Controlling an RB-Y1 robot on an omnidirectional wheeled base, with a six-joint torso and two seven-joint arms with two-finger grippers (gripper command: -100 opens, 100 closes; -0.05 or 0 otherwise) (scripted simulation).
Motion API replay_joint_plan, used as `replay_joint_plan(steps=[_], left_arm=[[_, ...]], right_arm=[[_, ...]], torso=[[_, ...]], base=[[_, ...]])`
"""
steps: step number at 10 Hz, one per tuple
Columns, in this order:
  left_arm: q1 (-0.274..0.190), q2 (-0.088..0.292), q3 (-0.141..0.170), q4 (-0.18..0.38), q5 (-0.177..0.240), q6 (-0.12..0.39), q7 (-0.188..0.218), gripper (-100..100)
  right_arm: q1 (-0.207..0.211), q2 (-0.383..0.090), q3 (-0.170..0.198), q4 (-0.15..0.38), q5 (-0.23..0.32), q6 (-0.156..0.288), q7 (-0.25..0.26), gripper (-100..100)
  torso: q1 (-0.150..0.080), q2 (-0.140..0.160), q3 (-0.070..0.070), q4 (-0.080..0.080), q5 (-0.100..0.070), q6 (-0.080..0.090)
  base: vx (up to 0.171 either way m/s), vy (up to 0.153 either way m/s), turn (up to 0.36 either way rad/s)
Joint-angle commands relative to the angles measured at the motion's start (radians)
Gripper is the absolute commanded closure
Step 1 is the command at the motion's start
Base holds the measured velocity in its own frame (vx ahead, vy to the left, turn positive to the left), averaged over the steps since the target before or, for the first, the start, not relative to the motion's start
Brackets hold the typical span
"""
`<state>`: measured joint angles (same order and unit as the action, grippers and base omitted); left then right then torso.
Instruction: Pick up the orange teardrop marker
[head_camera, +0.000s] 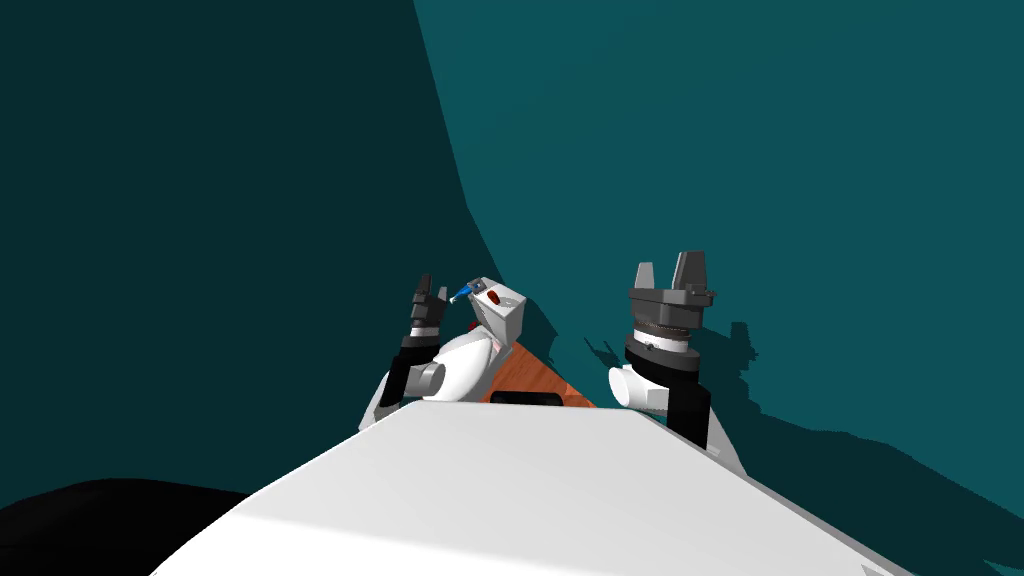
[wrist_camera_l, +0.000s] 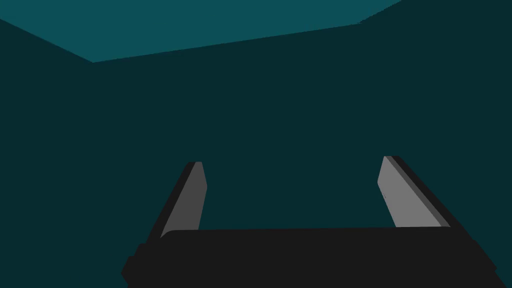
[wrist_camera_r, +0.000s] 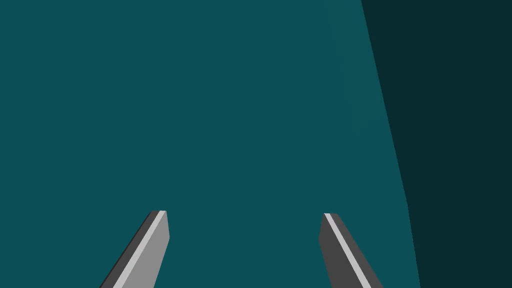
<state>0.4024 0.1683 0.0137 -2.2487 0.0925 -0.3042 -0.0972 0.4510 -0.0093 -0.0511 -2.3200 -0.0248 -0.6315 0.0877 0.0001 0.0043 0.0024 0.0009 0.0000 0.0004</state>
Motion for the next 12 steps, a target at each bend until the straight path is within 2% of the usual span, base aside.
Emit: replay_joint_plan(steps=[1, 2, 3, 4, 5, 6, 7, 8, 9, 10, 11, 12], left_arm=[[-0.032, 0.002, -0.005, 0.01, 0.0, 0.048, -0.013, -100], [-0.067, 0.018, -0.005, 0.034, 0.006, 0.071, -0.024, -100], [-0.067, 0.018, -0.005, 0.034, 0.006, 0.089, -0.024, -100], [-0.104, 0.034, -0.004, 0.06, 0.013, 0.127, -0.035, -100], [-0.104, 0.034, -0.004, 0.06, 0.013, 0.132, -0.035, -100], [-0.142, 0.051, -0.004, 0.088, 0.021, 0.173, -0.047, -100], [-0.142, 0.051, -0.004, 0.088, 0.021, 0.177, -0.047, -100], [-0.181, 0.067, -0.004, 0.119, 0.028, 0.219, -0.061, -100], [-0.181, 0.067, -0.004, 0.119, 0.028, 0.225, -0.061, -100], [-0.221, 0.085, -0.003, 0.152, 0.035, 0.264, -0.075, -100], [-0.221, 0.085, -0.003, 0.152, 0.035, 0.274, -0.075, -100], [-0.262, 0.103, -0.003, 0.186, 0.042, 0.314, -0.09, -100]], right_arm=[[0.0, 0.0, 0.0, 0.0, 0.0, 0.0, 0.0, 0], [0.0, 0.0, 0.0, 0.0, 0.0, 0.0, 0.0, 0], [0.0, 0.0, 0.0, 0.0, 0.0, 0.0, 0.0, 0], [0.0, 0.0, 0.0, 0.0, 0.0, 0.0, 0.0, 0], [0.0, 0.0, 0.0, 0.0, 0.0, 0.0, 0.0, 0], [0.0, 0.0, 0.0, 0.0, 0.0, 0.0, 0.0, 0], [0.0, 0.0, 0.0, 0.0, 0.0, 0.0, 0.0, 0], [0.0, 0.0, 0.0, 0.0, 0.0, 0.0, 0.0, 0], [0.0, 0.0, 0.0, 0.0, 0.0, 0.0, 0.0, 0], [0.0, 0.0, 0.0, 0.0, 0.0, 0.0, 0.0, 0], [0.0, 0.0, 0.0, 0.0, 0.0, 0.0, 0.0, 0], [0.0, 0.0, 0.0, 0.0, 0.0, 0.0, 0.0, 0]], torso=[[0.0, 0.0, 0.0, 0.0, 0.0, 0.0], [0.0, -0.001, 0.0, 0.0, 0.0, 0.0], [0.0, -0.001, -0.001, 0.0, 0.0, 0.0], [0.0, -0.002, -0.001, 0.0, 0.0, -0.001], [0.0, -0.002, -0.001, 0.0, 0.0, 0.0], [0.0, -0.002, -0.001, 0.0, 0.0, -0.001], [-0.001, -0.002, -0.001, 0.0, 0.0, 0.0], [0.0, -0.002, -0.001, 0.0, 0.0, -0.001], [0.0, -0.001, -0.001, 0.0, 0.0, 0.0], [0.0, -0.001, -0.001, 0.0, 0.0, -0.001], [-0.001, -0.001, -0.001, 0.0, 0.0, 0.0], [-0.001, -0.001, -0.001, 0.0, 0.0, -0.001]], base=[[-0.055, 0.001, -0.045], [-0.054, -0.007, -0.081], [-0.039, -0.005, -0.046], [-0.046, -0.01, -0.078], [-0.042, -0.007, -0.062], [-0.05, -0.011, -0.099], [-0.042, -0.007, -0.053], [-0.058, -0.008, -0.107], [-0.046, -0.007, -0.052], [-0.055, -0.014, -0.091], [-0.047, -0.018, -0.06], [-0.042, -0.021, -0.1]])
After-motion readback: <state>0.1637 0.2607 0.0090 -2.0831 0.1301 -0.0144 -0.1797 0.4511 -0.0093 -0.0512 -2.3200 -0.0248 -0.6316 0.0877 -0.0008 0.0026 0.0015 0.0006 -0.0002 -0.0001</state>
